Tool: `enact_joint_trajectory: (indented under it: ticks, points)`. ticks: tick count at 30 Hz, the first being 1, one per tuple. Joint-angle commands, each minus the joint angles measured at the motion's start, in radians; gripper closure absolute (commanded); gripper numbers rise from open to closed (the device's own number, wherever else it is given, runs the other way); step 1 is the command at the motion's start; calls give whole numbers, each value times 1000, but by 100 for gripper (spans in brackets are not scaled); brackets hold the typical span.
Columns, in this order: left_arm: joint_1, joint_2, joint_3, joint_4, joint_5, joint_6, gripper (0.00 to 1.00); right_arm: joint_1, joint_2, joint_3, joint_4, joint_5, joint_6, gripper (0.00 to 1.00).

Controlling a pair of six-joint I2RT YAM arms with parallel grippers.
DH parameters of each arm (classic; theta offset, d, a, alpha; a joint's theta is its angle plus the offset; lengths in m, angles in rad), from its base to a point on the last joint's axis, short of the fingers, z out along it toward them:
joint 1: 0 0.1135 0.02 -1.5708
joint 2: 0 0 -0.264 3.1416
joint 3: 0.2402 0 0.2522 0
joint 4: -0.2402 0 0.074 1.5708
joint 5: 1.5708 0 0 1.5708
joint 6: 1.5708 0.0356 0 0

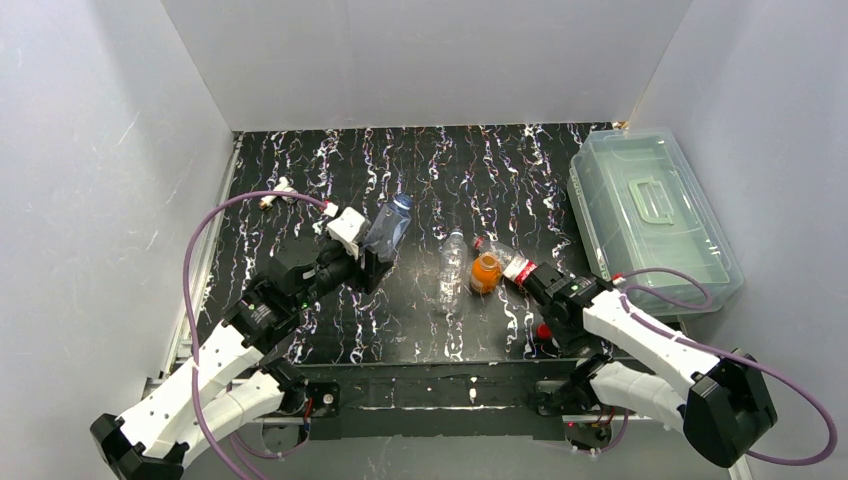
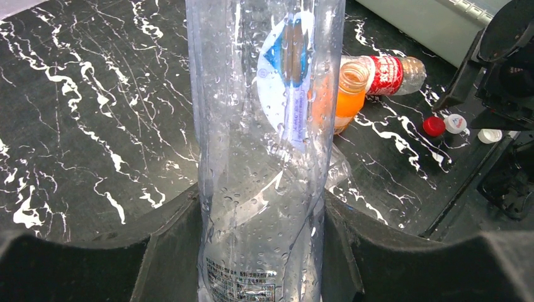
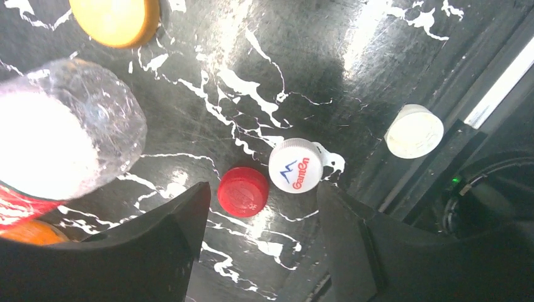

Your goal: Screw on the bottle caps

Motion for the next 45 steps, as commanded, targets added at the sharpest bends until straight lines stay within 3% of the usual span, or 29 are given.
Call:
enact_joint_trajectory:
  ticks: [1,9,15,19,21,23,29,35,42,45]
  points:
    - [-27,-11,-9,9,-14,14,93,3,-41,-25,-49,77,204,30]
    - [-62,-13,-10,8,-22,18,93,3,-49,-46,-37,91,264,39]
    - [-77,-11,-12,4,-29,21,93,2,22,-28,-45,70,265,36]
    - [-82,-13,-12,5,-32,21,93,-3,77,-17,-41,46,231,24]
    - [-84,-16,-12,4,-34,21,93,-3,113,-17,-34,39,224,23]
    - [-87,-19,-14,2,-37,23,93,-3,127,-17,-24,39,226,27]
    - [-89,-30,-13,-1,-44,24,93,-5,95,-66,56,30,204,55]
    - [-87,-33,-15,-2,-44,24,93,-5,108,-59,88,40,155,66]
    - [-87,-32,-14,-4,-52,30,93,-3,246,182,29,107,-43,78]
    - [-87,-25,-12,-5,-52,30,93,15,290,308,-11,136,-148,88]
